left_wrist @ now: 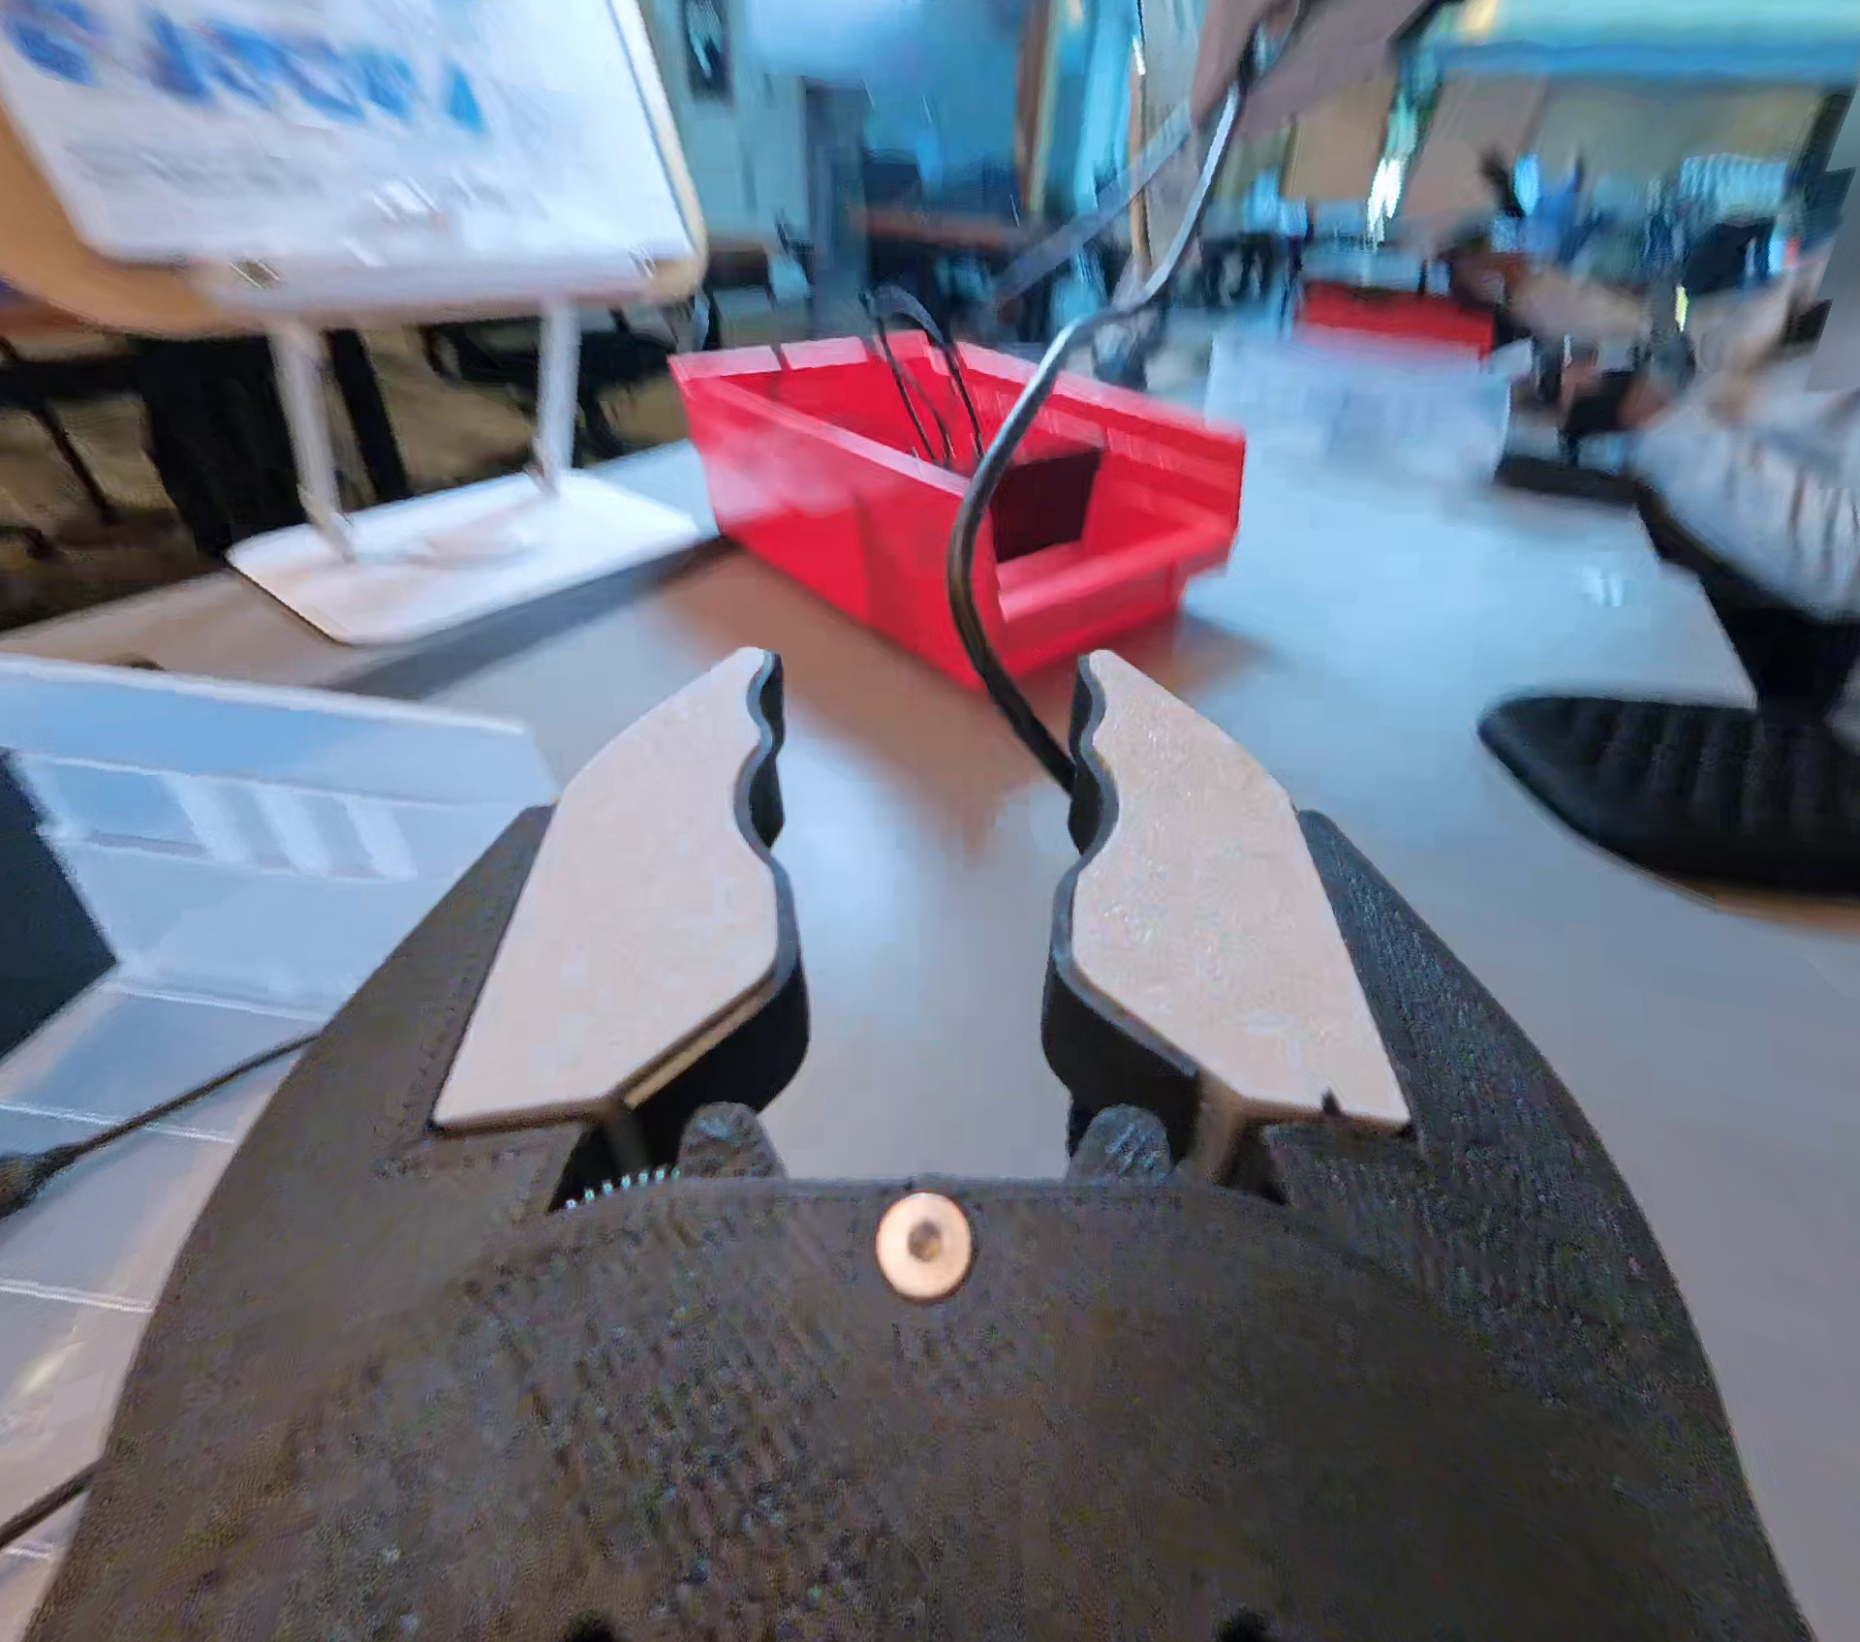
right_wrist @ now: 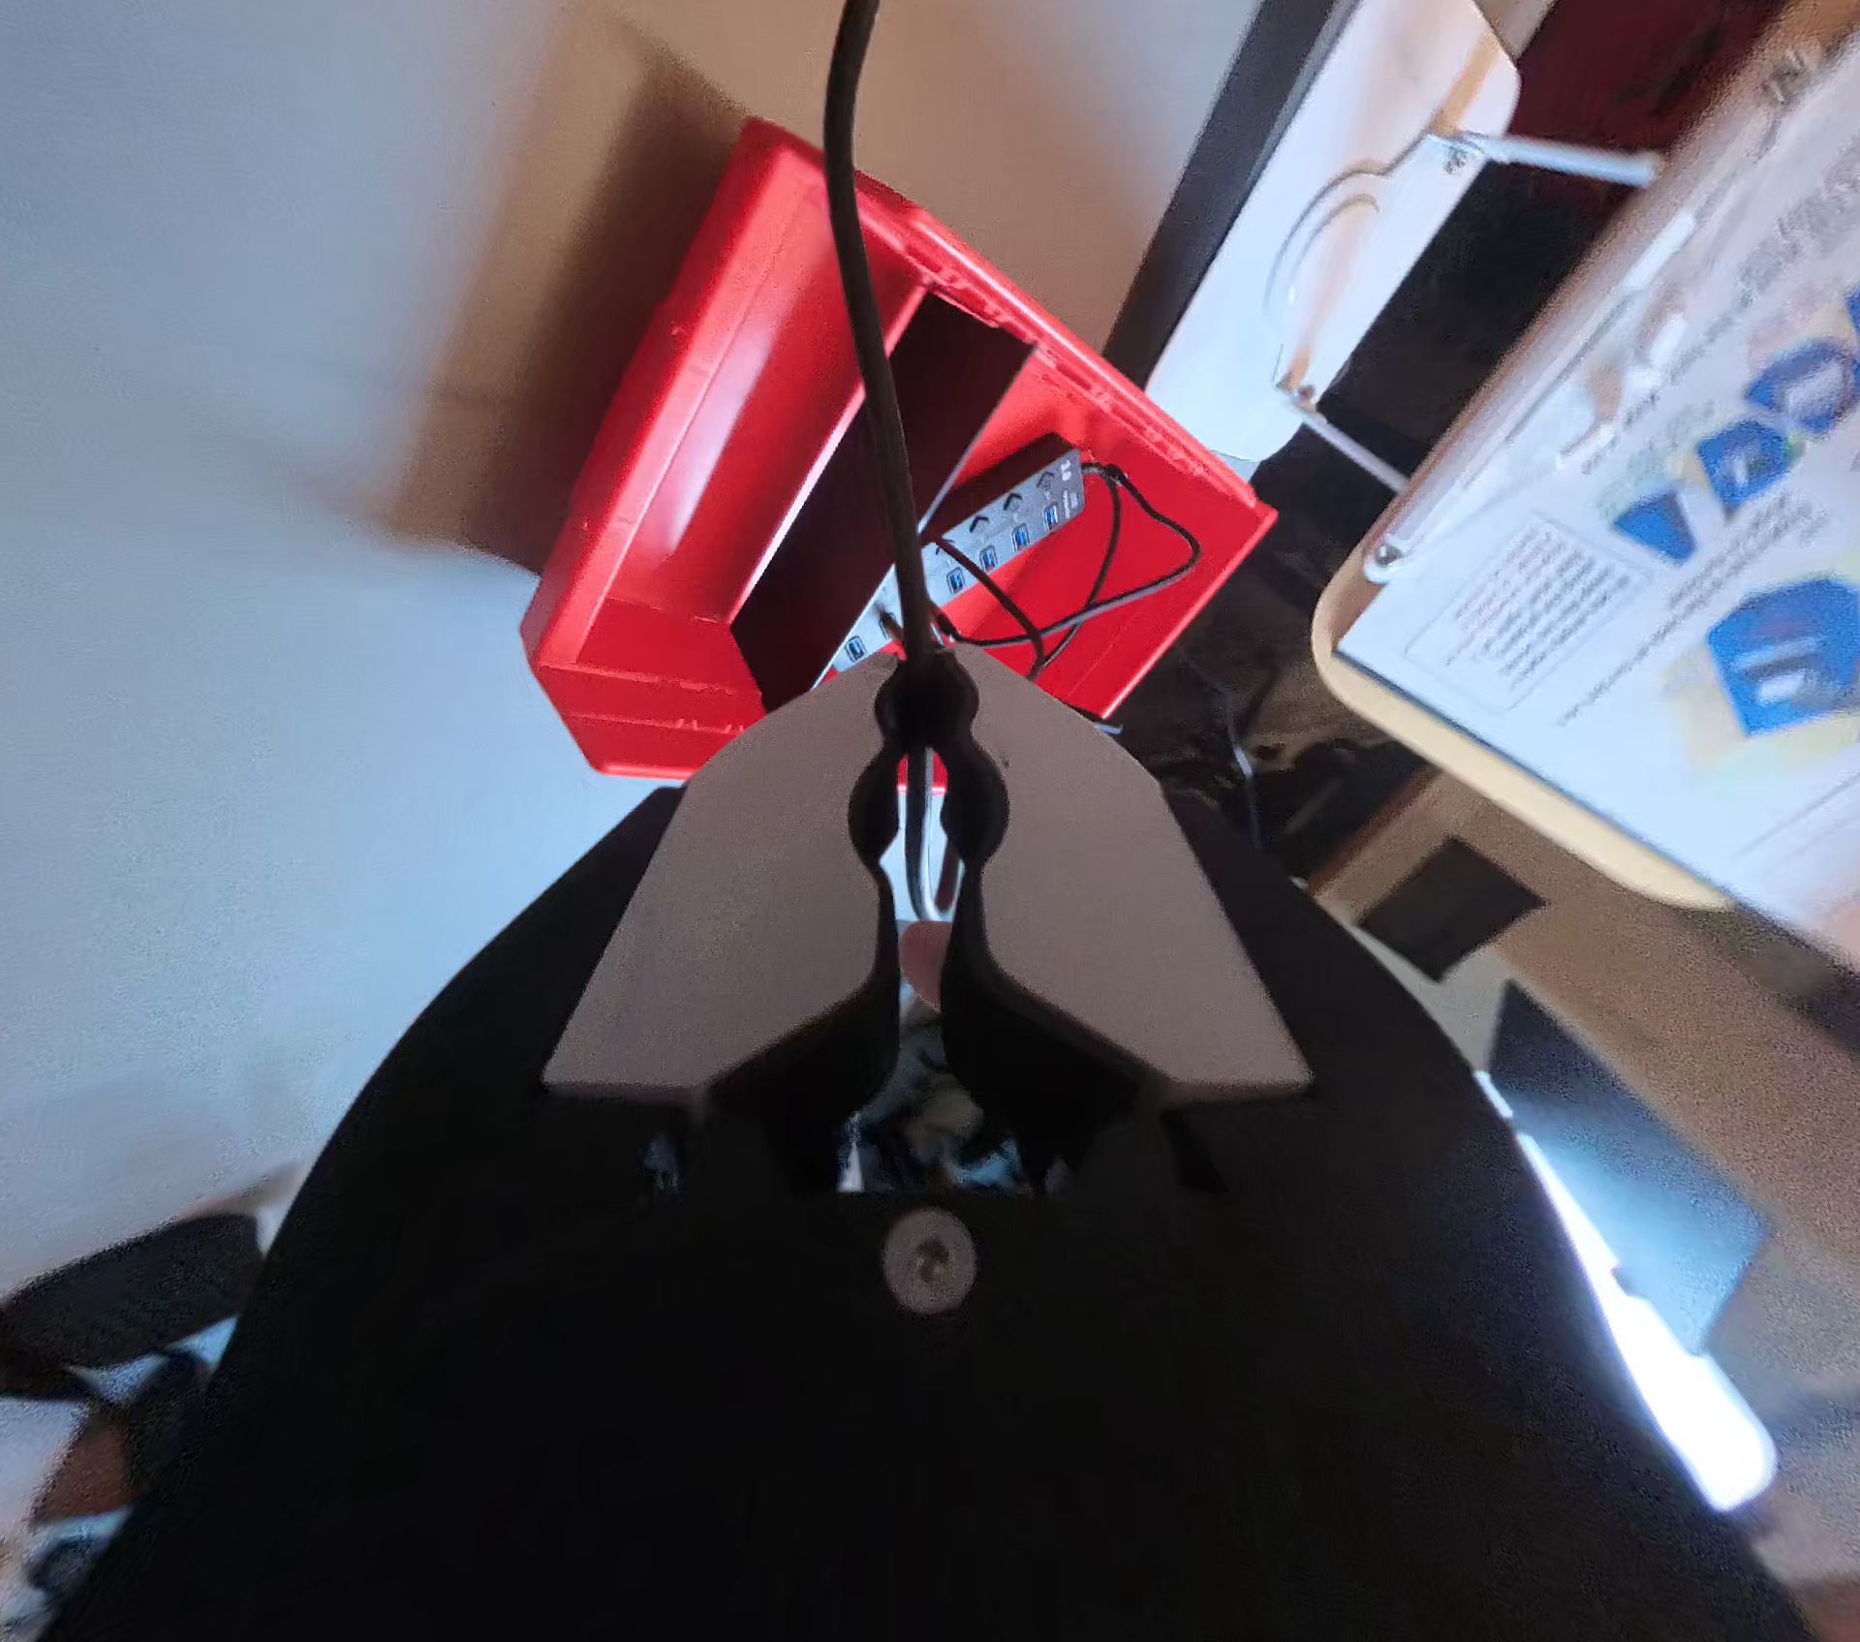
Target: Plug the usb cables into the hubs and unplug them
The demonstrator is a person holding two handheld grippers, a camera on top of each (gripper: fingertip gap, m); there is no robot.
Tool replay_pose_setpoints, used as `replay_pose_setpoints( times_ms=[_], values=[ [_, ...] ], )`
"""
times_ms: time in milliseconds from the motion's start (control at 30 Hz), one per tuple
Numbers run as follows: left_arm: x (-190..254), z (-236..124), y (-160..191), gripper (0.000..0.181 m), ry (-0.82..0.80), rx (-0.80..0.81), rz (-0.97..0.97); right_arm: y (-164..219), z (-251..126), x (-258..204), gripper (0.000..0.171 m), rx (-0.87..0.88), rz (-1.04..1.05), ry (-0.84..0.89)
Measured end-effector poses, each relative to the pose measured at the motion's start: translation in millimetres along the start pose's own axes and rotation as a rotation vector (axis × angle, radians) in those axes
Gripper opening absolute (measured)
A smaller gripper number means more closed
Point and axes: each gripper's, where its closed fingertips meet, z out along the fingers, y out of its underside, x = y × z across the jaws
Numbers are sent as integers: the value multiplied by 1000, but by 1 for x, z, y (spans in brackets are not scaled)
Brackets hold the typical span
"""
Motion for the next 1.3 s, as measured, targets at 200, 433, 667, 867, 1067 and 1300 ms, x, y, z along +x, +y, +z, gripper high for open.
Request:
replay_pose_setpoints(
  times_ms=[200, 433, 667, 867, 1067, 1300],
  values=[
    [-25, -44, -59, 50, -79, 334, -91, 62, -49, 63, 3, 148, 307, 118],
    [-19, -22, -31, 50, -62, 197, -63, 176, -43, 111, 3, 72, 702, 371],
    [-14, -10, -12, 47, -53, 97, -34, 268, 16, 93, 2, -337, 812, 474],
    [-14, -4, 0, 46, -50, 45, -33, 261, 70, 67, 2, -612, 467, 406],
    [-12, -1, 6, 46, -42, 8, -19, 202, 138, 48, 1, -490, 387, 239],
    [-12, 0, 10, 46, -42, -14, -2, 139, 193, 50, 1, -328, 415, 167]
  ],
)
